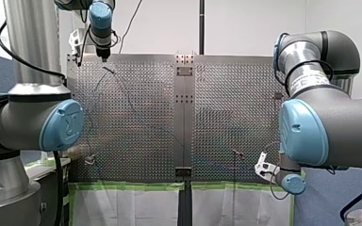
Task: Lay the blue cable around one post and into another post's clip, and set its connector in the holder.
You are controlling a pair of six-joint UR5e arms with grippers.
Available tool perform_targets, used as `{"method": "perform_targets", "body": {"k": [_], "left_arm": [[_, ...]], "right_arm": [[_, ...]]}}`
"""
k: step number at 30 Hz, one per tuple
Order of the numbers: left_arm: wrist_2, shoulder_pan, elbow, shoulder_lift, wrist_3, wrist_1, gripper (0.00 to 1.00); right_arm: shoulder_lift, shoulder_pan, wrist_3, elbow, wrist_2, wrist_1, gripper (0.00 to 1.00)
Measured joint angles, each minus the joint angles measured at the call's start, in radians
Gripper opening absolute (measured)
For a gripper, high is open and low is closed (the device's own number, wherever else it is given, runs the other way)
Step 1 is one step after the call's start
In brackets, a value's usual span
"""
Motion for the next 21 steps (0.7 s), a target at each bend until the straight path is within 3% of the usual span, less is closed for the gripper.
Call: {"method": "perform_targets", "body": {"k": [21], "left_arm": [[-0.047,-0.003,0.000,0.001,0.000,-0.183,1.00]], "right_arm": [[0.000,0.004,0.001,-0.002,0.000,0.000,0.00]]}}
